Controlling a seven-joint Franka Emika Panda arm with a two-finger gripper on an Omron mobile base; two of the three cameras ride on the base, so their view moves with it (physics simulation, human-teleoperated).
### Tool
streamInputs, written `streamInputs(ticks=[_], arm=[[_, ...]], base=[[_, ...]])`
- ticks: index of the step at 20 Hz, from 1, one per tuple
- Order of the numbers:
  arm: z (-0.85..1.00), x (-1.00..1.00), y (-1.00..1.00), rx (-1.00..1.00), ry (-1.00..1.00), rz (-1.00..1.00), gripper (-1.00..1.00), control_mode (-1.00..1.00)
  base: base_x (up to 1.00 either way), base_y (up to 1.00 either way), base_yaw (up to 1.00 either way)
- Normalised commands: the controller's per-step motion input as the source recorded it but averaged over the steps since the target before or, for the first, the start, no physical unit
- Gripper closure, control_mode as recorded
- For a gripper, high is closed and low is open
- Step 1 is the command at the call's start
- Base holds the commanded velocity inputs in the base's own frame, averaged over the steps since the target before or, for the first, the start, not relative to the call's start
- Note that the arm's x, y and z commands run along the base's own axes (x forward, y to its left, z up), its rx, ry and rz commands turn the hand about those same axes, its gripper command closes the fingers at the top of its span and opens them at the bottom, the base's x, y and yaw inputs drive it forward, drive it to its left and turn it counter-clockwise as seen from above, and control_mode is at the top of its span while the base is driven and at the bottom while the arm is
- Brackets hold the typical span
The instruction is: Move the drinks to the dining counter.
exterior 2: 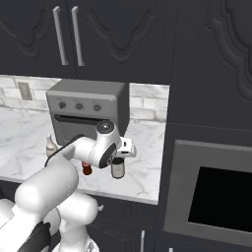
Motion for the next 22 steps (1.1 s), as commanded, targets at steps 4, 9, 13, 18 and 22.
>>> streamInputs(ticks=[4, 9, 13, 18, 22], arm=[[0.00, -0.02, 0.00, 0.00, 0.00, 0.00, 1.00, -1.00], [0.01, -0.55, 0.00, 0.00, -0.07, 0.00, 1.00, -1.00], [0.30, -0.84, 0.00, 0.00, -0.16, 0.00, 1.00, -1.00], [0.49, -0.79, 0.00, 0.00, -0.11, 0.00, 1.00, -1.00], [0.49, -0.61, 0.02, 0.00, -0.06, 0.00, 1.00, -1.00]], base=[[0.00, 0.00, 0.00], [0.00, 0.00, 0.00], [0.00, 0.00, 0.00], [0.00, 0.00, 0.00], [0.00, 0.00, 0.00]])
